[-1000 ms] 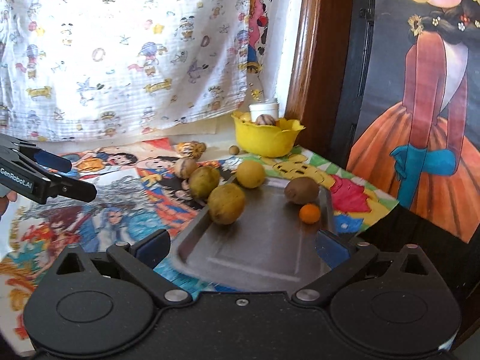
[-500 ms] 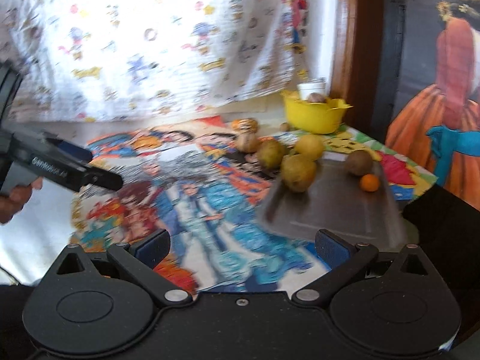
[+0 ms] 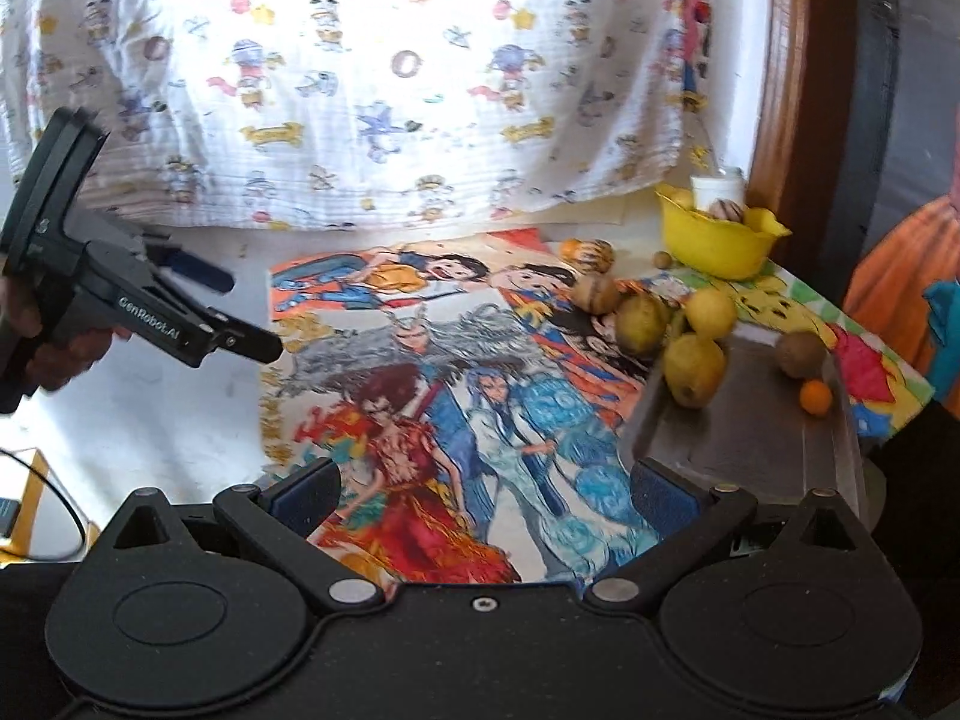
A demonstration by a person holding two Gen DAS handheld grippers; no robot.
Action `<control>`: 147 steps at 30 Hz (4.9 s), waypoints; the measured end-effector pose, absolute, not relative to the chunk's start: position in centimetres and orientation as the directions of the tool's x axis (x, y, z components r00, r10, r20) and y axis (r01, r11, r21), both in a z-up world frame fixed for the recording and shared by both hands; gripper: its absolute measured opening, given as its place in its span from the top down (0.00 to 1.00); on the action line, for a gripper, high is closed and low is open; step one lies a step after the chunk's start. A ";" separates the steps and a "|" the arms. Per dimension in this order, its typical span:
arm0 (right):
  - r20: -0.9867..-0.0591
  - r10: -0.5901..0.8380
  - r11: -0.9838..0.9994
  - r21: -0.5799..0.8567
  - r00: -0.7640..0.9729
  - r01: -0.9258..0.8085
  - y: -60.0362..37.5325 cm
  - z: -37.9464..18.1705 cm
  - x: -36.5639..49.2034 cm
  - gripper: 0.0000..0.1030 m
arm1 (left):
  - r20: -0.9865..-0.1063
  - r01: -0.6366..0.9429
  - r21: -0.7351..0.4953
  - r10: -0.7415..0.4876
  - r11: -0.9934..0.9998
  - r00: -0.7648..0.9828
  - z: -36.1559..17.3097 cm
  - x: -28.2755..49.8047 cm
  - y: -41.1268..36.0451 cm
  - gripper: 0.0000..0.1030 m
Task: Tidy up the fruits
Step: 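Withdraw both open tools from the tray toward the remaining fruits, then grasp the brown round fruit with the left tool while the right tool grasps a green pear, then carry the brown fruit in the left tool and pear in the right tool over the tray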
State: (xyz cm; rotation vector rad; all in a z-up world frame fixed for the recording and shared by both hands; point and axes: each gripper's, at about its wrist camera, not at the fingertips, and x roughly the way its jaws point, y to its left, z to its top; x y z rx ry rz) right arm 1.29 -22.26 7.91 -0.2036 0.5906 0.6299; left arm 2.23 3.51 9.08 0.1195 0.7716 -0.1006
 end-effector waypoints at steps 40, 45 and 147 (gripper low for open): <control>-0.676 0.421 0.523 -0.363 0.604 -0.771 -19.0 5.3 28.3 0.02 | -0.578 0.411 0.313 -0.172 0.856 0.798 5.5 29.1 -0.1 0.00; -0.698 0.429 0.490 -0.354 0.574 -0.797 -18.4 3.0 30.2 0.08 | -0.592 0.465 0.353 -0.190 0.812 0.783 3.2 31.4 -1.0 0.00; -0.408 0.524 0.712 -0.272 0.748 -0.647 -25.6 3.8 22.2 0.30 | -0.614 0.200 -0.024 -0.172 0.979 0.770 5.8 23.9 -5.1 0.53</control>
